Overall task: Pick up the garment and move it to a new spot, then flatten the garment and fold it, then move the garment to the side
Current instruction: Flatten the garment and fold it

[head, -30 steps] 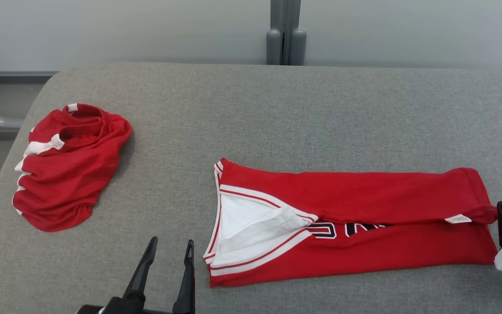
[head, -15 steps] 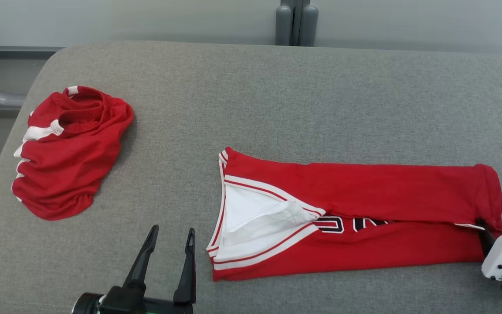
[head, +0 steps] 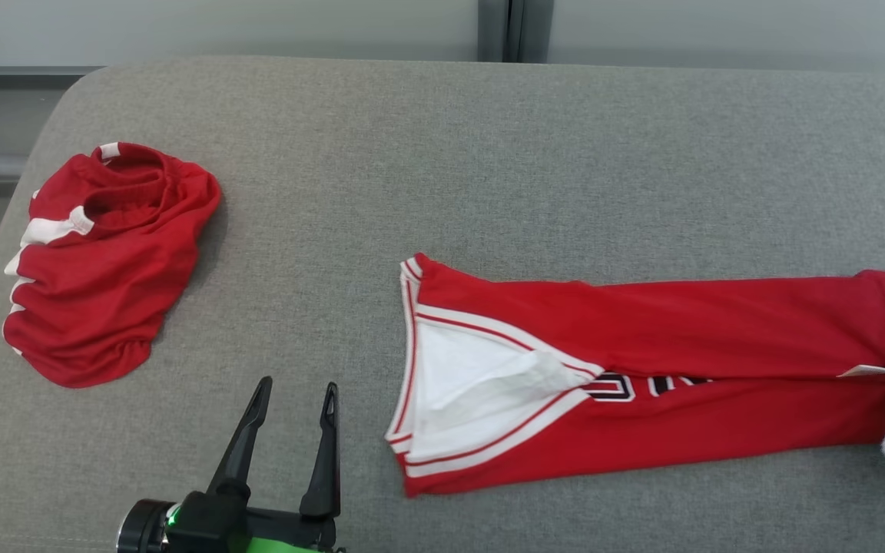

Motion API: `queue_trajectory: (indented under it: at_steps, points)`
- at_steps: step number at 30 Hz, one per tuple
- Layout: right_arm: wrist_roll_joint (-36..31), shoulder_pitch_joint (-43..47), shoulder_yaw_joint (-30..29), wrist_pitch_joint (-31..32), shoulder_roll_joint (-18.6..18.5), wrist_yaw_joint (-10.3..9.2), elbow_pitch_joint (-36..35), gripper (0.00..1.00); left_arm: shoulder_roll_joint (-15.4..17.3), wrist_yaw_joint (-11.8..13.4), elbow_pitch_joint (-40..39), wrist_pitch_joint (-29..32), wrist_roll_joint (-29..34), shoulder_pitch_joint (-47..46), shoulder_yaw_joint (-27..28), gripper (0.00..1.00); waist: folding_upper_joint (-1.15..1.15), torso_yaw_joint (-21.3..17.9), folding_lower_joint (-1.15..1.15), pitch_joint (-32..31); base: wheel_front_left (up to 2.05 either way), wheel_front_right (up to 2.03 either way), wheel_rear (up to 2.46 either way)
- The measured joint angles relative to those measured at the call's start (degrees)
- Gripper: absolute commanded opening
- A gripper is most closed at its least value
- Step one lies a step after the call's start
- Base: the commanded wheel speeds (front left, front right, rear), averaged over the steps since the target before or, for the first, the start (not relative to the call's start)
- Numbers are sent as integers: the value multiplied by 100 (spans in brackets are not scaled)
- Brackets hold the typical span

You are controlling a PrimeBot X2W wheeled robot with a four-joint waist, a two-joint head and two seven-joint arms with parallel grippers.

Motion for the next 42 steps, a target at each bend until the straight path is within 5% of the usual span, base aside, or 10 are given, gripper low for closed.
queue_trajectory:
  at_steps: [9,15,23,29,35,42]
  points:
    - [-375,-148,-323,4,-780,-9,-305,0,-1,0,-30,-1,1,-63,9,100,0,-196,0,124,0,0,0]
    - [-700,138,-600,278,-730,-10,-1562,0,-2,0,-10,-1,4,-72,49,100,0,-278,0,160,0,0,0]
    - [-1269,1068,-979,1350,152,-12,-4359,0,-3,-9,105,-1,3,-73,5,100,0,-240,0,17,0,0,0]
    - [-1553,1309,-603,1770,791,-12,-5538,0,-3,-19,135,-1,3,-73,-35,100,0,-112,0,-36,0,0,0]
    - [-1646,1309,92,1889,1121,-13,-5748,0,-3,-24,146,-1,3,-82,-75,100,0,59,0,-28,0,0,0]
    - [-1619,1118,977,1704,1381,-14,-5181,0,-3,-25,188,-1,-12,-89,-138,100,0,270,0,-40,0,0,0]
